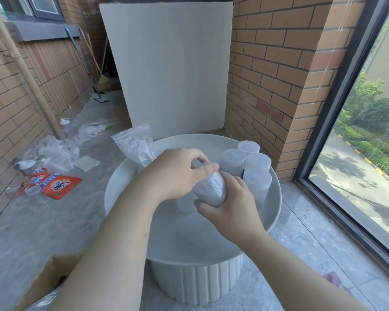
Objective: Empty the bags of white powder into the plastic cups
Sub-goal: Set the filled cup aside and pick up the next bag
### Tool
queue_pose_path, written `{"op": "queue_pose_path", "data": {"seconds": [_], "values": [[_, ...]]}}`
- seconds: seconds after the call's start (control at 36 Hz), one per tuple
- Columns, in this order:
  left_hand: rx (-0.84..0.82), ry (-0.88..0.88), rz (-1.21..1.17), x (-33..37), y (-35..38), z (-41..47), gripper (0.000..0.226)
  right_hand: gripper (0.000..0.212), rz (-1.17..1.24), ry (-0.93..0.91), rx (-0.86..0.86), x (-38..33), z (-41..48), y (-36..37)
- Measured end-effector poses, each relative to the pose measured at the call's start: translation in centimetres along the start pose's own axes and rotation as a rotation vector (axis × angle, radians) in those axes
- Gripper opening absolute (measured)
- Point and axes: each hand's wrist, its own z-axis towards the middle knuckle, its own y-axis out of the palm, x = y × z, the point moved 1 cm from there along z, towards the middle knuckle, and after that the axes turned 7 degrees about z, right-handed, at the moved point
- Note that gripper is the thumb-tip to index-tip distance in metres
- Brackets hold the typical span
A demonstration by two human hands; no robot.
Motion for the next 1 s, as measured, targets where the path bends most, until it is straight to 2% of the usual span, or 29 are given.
{"op": "queue_pose_path", "data": {"seconds": [0.17,0.36,0.47,0.67,0.78,0.86,0.94,1.0], "values": [[-0.060,0.130,-0.134,-0.9,-0.2,0.1,0.019,0.037,0.079,0.049,-0.064,0.0,-0.1,0.1],[-0.019,0.071,-0.147,-1.0,-0.1,-0.1,0.043,0.035,0.106,0.072,-0.034,0.4,-0.1,0.5],[-0.007,0.056,-0.145,-0.8,0.0,-0.1,0.044,0.037,0.075,0.068,-0.020,0.6,-0.1,0.5],[-0.100,0.173,-0.223,-1.2,0.5,0.2,0.033,0.033,0.146,0.111,-0.094,0.4,-0.3,0.1],[-0.086,0.151,-0.297,-1.5,0.7,0.4,0.041,0.034,0.141,0.133,-0.100,0.3,-0.5,0.1],[-0.059,0.126,-0.316,-1.8,1.0,0.7,0.057,0.039,-0.002,0.112,-0.118,0.7,-0.1,-0.2],[-0.067,0.115,-0.248,-1.8,1.4,0.9,0.067,0.065,-0.225,0.005,-0.108,0.9,0.2,-0.4],[-0.075,0.125,-0.236,-1.6,1.8,0.9,0.066,0.080,-0.289,-0.017,-0.101,0.9,0.2,-0.5]]}}
